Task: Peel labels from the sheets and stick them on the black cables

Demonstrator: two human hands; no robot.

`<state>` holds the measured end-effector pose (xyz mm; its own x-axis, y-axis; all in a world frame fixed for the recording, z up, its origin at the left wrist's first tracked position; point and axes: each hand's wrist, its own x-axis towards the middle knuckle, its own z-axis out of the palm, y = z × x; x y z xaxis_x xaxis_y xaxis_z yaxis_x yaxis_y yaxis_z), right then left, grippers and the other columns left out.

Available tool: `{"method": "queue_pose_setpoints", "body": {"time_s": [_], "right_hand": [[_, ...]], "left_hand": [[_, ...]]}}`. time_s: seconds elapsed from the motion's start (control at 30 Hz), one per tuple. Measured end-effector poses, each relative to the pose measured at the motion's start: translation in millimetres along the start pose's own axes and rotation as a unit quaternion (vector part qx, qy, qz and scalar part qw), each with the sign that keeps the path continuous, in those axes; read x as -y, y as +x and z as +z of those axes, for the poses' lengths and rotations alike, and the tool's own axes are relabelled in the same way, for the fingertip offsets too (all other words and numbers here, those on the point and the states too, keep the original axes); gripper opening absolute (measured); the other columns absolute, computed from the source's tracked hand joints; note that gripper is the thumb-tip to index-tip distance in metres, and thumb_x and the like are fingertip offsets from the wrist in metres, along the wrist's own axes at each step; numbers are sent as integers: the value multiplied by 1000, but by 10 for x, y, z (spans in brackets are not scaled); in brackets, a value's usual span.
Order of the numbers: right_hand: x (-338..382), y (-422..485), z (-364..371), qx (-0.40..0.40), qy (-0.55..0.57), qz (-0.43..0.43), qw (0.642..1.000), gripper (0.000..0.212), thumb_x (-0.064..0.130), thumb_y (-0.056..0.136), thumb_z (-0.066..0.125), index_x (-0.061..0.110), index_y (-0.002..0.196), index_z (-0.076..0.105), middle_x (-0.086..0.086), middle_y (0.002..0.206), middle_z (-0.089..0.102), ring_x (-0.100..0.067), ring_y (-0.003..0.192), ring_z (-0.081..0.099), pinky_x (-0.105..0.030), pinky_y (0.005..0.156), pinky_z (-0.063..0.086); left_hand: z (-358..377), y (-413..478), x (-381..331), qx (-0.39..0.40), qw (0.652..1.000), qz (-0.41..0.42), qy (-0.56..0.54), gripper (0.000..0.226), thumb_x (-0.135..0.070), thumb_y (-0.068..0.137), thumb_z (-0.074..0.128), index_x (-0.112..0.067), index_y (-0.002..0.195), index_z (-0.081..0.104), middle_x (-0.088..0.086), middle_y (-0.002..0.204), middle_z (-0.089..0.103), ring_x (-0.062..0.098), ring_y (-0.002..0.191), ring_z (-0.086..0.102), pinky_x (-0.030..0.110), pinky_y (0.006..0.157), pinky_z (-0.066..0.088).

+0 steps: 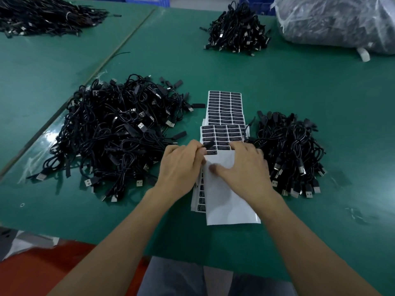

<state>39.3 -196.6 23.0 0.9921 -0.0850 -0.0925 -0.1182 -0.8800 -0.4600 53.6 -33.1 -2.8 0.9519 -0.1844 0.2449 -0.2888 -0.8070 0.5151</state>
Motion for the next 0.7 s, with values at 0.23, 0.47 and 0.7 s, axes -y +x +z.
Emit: {"method": "queue_pose_setpoints", "body": {"time_s": [0.23, 0.47, 0.7], "right_hand": [[95, -32, 100, 31, -46, 44, 997, 103, 79, 74, 56, 32, 156, 13, -7, 162, 24, -31, 145, 19, -52, 112, 20], [59, -39, 101, -10, 220, -13, 975, 96, 24, 78, 82, 33, 154, 24, -2, 145, 47, -23, 133, 41, -39, 108, 36], [34, 167, -16, 23, 429, 132, 893, 75, 17, 72, 86, 24, 137, 49, -3, 123, 65, -25, 105, 67, -50, 95, 55]], "left_hand": [[129, 1, -63, -48, 998, -37, -17, 16, -23, 103, 31, -19, 92, 41, -2, 84, 72, 19, 74, 64, 33, 96, 31], [129, -12, -24, -47, 994, -36, -91, 19, -27, 99, 27, -22, 83, 36, 0, 82, 75, 17, 77, 66, 35, 100, 33], [111, -33, -7, -36, 990, -17, -137, 19, -40, 92, 24, -32, 75, 23, 0, 81, 77, 16, 72, 61, 34, 98, 31]]}}
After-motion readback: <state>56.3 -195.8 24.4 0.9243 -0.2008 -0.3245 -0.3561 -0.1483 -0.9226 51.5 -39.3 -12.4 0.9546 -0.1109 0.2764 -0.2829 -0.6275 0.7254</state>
